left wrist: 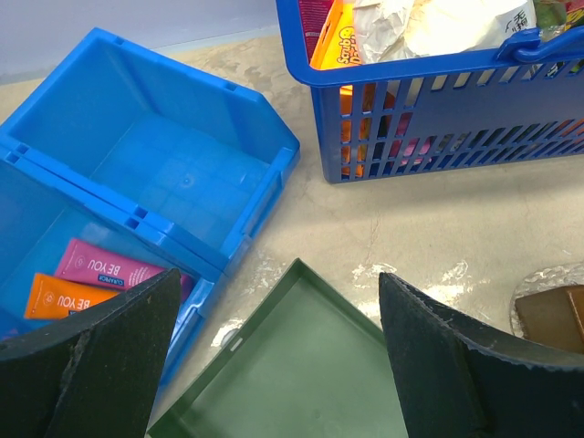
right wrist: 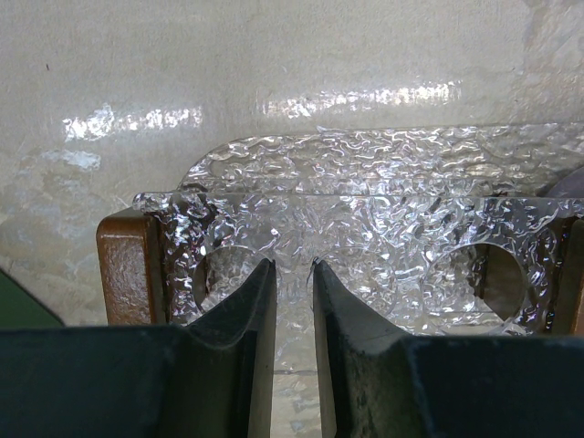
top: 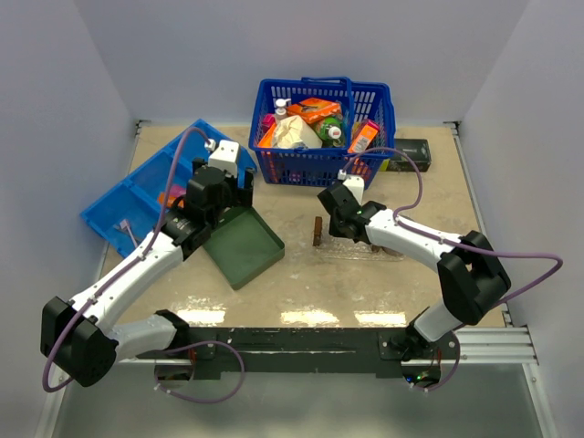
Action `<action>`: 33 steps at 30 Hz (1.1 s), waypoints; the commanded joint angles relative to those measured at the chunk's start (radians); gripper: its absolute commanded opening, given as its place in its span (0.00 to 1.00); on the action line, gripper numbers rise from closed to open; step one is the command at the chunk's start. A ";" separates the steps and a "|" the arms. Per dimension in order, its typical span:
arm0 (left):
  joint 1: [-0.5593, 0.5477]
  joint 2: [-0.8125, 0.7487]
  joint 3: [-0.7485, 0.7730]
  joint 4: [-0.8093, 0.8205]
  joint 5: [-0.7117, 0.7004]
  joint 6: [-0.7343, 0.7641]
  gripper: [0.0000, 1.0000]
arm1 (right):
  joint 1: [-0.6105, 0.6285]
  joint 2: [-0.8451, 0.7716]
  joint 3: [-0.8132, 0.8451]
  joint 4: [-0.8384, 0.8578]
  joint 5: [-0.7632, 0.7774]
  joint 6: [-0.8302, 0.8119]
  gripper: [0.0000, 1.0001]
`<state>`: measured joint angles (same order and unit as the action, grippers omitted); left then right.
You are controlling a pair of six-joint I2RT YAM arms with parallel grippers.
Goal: Prepare toiletry sets of a toothbrush and toothpaste on the tray
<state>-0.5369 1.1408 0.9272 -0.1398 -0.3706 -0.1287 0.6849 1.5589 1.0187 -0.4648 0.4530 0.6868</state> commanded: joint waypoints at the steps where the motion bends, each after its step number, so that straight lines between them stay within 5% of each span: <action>1: 0.003 -0.019 0.027 0.022 0.002 -0.005 0.93 | -0.004 -0.019 0.038 -0.017 0.055 0.011 0.04; 14: 0.005 -0.019 0.025 0.022 0.001 -0.005 0.93 | -0.004 -0.022 0.040 -0.008 0.047 0.002 0.09; 24: 0.003 -0.019 0.025 0.022 0.004 -0.005 0.93 | -0.002 -0.042 0.050 -0.015 0.053 -0.004 0.32; 33: 0.003 -0.021 0.024 0.023 0.007 -0.009 0.93 | -0.004 -0.062 0.055 -0.015 0.056 -0.003 0.39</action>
<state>-0.5369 1.1408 0.9272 -0.1436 -0.3702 -0.1303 0.6849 1.5448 1.0340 -0.4759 0.4660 0.6777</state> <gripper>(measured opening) 0.928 0.386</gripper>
